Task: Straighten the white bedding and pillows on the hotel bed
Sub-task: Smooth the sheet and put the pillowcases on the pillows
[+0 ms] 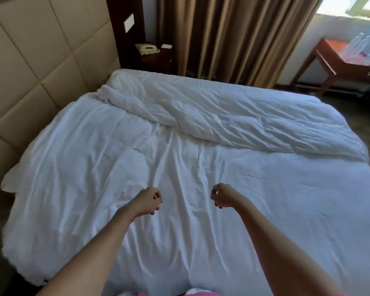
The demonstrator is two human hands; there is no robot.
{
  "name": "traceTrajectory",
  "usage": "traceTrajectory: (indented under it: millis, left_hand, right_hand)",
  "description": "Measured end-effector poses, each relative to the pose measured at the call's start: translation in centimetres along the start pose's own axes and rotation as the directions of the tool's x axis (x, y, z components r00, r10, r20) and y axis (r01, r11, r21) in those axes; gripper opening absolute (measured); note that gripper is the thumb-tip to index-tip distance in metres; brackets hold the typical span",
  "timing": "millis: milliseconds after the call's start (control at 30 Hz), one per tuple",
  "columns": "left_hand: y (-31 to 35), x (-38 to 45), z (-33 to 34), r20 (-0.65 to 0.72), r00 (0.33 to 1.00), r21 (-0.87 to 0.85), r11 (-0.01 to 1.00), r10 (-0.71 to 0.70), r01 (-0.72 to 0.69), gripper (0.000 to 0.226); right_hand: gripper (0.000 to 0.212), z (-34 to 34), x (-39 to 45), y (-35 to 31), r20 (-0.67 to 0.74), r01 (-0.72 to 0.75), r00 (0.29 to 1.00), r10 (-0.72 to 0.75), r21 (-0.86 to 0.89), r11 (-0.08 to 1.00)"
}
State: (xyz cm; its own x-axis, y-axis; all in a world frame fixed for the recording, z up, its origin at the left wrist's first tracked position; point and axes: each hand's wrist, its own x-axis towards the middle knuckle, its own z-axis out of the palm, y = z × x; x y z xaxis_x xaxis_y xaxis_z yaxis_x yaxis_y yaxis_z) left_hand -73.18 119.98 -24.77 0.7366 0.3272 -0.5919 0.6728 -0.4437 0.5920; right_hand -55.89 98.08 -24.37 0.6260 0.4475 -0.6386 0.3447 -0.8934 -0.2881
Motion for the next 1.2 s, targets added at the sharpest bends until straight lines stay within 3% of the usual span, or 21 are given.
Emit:
traceTrajectory:
  millis: [133, 333, 600, 800, 900, 1000, 1100, 1200]
  left_hand:
    - [-1.2, 2.5, -5.1, 0.063, 0.992, 0.049, 0.993, 0.108, -0.111, 0.018]
    - [-3.3, 5.1, -8.5, 0.164, 0.971, 0.053, 0.981, 0.174, -0.185, 0.018]
    - [-4.4, 8.2, -11.3, 0.244, 0.956, 0.048, 0.983, 0.162, -0.179, 0.021]
    - [-11.1, 11.5, -17.4, 0.041, 0.999, 0.077, 0.997, -0.011, 0.008, 0.019]
    - [-13.8, 13.9, -20.1, -0.073, 0.997, 0.138, 0.99, -0.013, 0.023, 0.019]
    - [-15.1, 18.0, -22.1, -0.237, 0.967, 0.203, 0.978, 0.095, -0.046, 0.019]
    - [-15.4, 22.5, -24.2, -0.394, 0.871, 0.298, 0.937, 0.293, -0.18, 0.016]
    - [-15.8, 27.4, -26.8, -0.426, 0.778, 0.454, 0.853, 0.462, -0.257, 0.019]
  right_hand:
    - [0.032, 1.4, -1.2, -3.6, 0.04, -0.123, 0.992, 0.12, 0.077, 0.989]
    - [0.019, 4.3, -1.5, -9.3, 0.133, -0.206, 0.977, 0.169, 0.358, 0.911]
    - [0.018, 2.8, 3.6, -12.3, 0.094, -0.197, 0.98, 0.176, 0.323, 0.926]
    - [0.022, 3.3, 13.6, -16.8, 0.125, -0.056, 0.992, 0.034, 0.18, 0.982]
    - [0.02, 3.9, 17.4, -20.4, 0.143, 0.048, 0.988, -0.06, 0.086, 0.995]
    - [0.019, 4.2, 20.9, -23.6, 0.15, 0.161, 0.975, -0.163, 0.023, 0.987]
    - [0.058, 3.8, 24.2, -27.0, 0.218, 0.234, 0.948, -0.231, 0.01, 0.972]
    - [0.072, 3.2, 28.1, -30.8, 0.141, 0.275, 0.953, -0.269, -0.02, 0.961]
